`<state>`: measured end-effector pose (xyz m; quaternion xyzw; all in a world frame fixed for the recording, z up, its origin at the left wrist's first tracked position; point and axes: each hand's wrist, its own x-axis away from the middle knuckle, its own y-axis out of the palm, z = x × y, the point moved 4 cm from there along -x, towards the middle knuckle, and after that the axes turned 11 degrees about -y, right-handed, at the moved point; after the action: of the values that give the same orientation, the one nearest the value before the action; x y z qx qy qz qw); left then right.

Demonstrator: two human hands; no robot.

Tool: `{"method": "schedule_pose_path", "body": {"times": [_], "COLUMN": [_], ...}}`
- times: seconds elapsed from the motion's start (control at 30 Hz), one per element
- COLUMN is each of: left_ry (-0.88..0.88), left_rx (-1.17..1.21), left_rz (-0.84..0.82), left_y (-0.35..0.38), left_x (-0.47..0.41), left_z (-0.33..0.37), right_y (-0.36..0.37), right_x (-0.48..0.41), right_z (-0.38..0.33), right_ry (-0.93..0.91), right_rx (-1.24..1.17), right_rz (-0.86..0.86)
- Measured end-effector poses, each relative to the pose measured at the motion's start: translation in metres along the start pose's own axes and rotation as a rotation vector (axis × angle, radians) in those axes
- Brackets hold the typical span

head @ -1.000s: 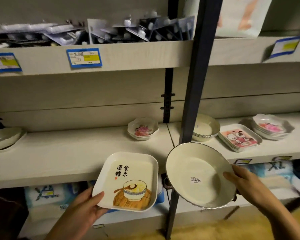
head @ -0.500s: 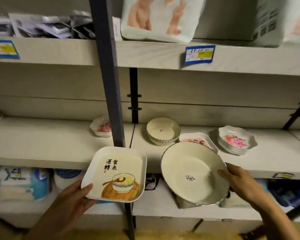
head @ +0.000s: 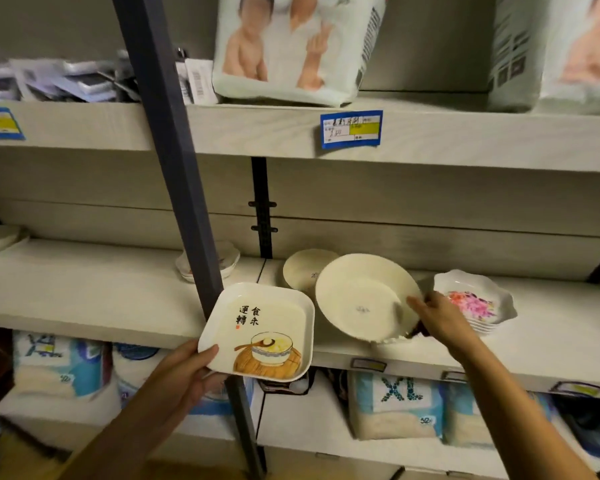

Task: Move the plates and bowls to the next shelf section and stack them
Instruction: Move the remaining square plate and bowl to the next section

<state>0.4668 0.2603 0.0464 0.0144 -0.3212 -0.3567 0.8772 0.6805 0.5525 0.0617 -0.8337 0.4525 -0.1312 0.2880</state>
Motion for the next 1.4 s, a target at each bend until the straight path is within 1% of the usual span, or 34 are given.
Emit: {"method": "schedule_pose_path", "body": {"times": [0.13,0.27,0.47,0.6,0.7,0.77,0.87,0.93,0.97,1.0,1.07,1.13,1.2,1.3,1.4], "left_ry": [0.030,0.030,0.042,0.023,0.020,0.020,0.026,0.024,0.017,0.012,-0.002,-0.015,-0.027,0.001,-0.018], "left_rx": [0.035,0.039,-0.005,0.005,0.013,0.018,0.028,0.042,0.052,0.061,0.075,0.065,0.084,0.011,0.049], "left_rz": [-0.003,0.037,0.092,0.085,0.072,0.062,0.038,0.021,0.012,-0.004,-0.044,-0.058,-0.072,-0.177,-0.205], "left_y": [0.016,0.024,0.030,0.031,0.032,0.033,0.036,0.040,0.042,0.045,0.053,0.063,0.073,0.094,0.116], "left_x": [-0.008,-0.020,-0.027,-0.028,-0.029,-0.030,-0.031,-0.034,-0.035,-0.035,-0.037,-0.040,-0.043,-0.044,-0.046], "left_z": [0.011,0.020,0.026,0.027,0.025,0.025,0.025,0.024,0.023,0.021,0.018,0.011,0.003,-0.009,-0.022], "right_y": [0.042,0.087,0.121,0.129,0.127,0.120,0.102,0.088,0.081,0.076,0.066,0.060,0.058,0.051,0.034], "right_x": [-0.073,-0.116,-0.141,-0.145,-0.139,-0.133,-0.120,-0.100,-0.082,-0.062,-0.020,0.018,0.039,0.049,0.048], "right_z": [-0.003,0.006,0.021,0.015,0.009,0.005,-0.007,-0.015,-0.021,-0.026,-0.035,-0.040,-0.037,-0.020,-0.001], "right_ry": [0.003,0.098,0.216,0.207,0.188,0.180,0.097,0.044,0.026,0.012,-0.017,-0.046,-0.081,-0.161,-0.148], "right_rx": [0.061,0.064,-0.023,0.098,0.174,0.109,-0.033,-0.231,-0.331,-0.402,-0.450,-0.436,-0.388,-0.130,0.003], "right_rz": [0.048,0.028,-0.011,-0.121,-0.092,-0.030,0.055,0.089,0.070,0.012,-0.118,-0.202,-0.209,-0.115,-0.002]}}
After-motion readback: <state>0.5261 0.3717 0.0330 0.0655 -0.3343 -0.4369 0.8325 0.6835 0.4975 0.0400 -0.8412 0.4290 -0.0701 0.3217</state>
